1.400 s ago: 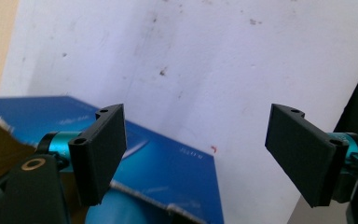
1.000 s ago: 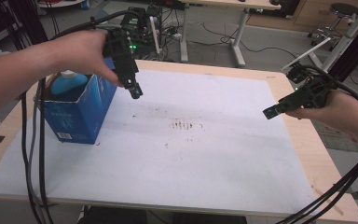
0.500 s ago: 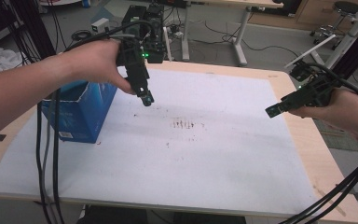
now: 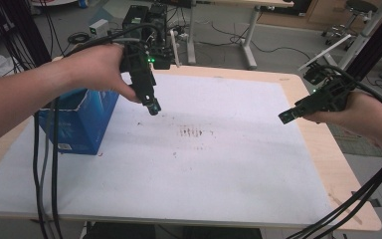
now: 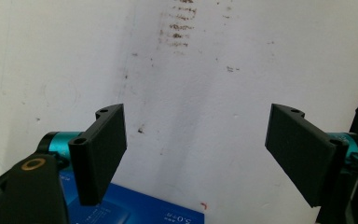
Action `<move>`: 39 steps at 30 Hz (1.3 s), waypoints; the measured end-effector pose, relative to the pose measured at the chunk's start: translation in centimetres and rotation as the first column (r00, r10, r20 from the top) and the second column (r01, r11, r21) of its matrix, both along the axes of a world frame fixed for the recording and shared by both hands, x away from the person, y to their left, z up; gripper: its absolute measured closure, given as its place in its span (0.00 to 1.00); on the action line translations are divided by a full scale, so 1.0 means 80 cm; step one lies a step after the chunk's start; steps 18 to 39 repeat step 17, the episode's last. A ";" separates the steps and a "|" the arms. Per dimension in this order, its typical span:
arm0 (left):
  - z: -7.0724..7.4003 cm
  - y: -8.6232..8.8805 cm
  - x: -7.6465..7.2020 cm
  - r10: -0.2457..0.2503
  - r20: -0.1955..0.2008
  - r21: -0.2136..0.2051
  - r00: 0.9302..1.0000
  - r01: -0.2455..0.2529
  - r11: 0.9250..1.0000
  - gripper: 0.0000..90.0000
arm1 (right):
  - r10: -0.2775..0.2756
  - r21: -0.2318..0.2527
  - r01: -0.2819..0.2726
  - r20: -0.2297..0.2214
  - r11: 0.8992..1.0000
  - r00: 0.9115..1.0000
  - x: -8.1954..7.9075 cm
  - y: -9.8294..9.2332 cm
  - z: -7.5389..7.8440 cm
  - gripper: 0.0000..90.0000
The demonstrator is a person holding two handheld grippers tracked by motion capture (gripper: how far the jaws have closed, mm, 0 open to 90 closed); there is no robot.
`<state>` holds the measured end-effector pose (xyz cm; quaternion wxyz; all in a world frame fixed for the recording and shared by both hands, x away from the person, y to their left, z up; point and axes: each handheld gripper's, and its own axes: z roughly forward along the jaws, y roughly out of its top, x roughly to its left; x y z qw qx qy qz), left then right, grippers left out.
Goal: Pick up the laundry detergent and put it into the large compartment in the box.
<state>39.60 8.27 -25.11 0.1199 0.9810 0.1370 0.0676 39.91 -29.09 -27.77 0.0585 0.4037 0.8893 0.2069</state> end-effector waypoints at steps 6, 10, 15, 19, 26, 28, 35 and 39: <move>0.000 0.000 0.000 -0.006 -0.004 0.003 1.000 0.006 1.000 0.23 | 0.010 0.000 -0.010 0.004 1.000 1.000 -0.002 0.000 0.001 0.20; 0.000 -0.001 0.000 -0.005 -0.005 0.004 1.000 0.005 1.000 0.23 | 0.008 0.000 -0.008 0.006 1.000 1.000 -0.003 0.000 0.001 0.20; 0.000 -0.001 0.000 -0.003 -0.006 0.005 1.000 0.003 1.000 0.23 | 0.013 0.004 -0.013 0.006 1.000 1.000 -0.003 0.001 0.002 0.20; 0.000 -0.001 0.000 -0.003 -0.005 0.005 1.000 0.003 1.000 0.23 | 0.012 0.003 -0.012 0.005 1.000 1.000 -0.003 0.001 0.002 0.20; 0.000 -0.001 0.000 -0.003 -0.005 0.005 1.000 0.003 1.000 0.23 | 0.012 0.003 -0.012 0.005 1.000 1.000 -0.003 0.001 0.002 0.20; 0.000 -0.001 0.000 -0.003 -0.005 0.005 1.000 0.003 1.000 0.23 | 0.012 0.003 -0.012 0.005 1.000 1.000 -0.003 0.001 0.002 0.20; 0.000 -0.001 0.000 -0.003 -0.005 0.005 1.000 0.003 1.000 0.23 | 0.012 0.003 -0.012 0.005 1.000 1.000 -0.003 0.001 0.002 0.20; 0.000 -0.001 0.000 -0.003 -0.005 0.005 1.000 0.003 1.000 0.23 | 0.012 0.003 -0.012 0.005 1.000 1.000 -0.003 0.001 0.002 0.20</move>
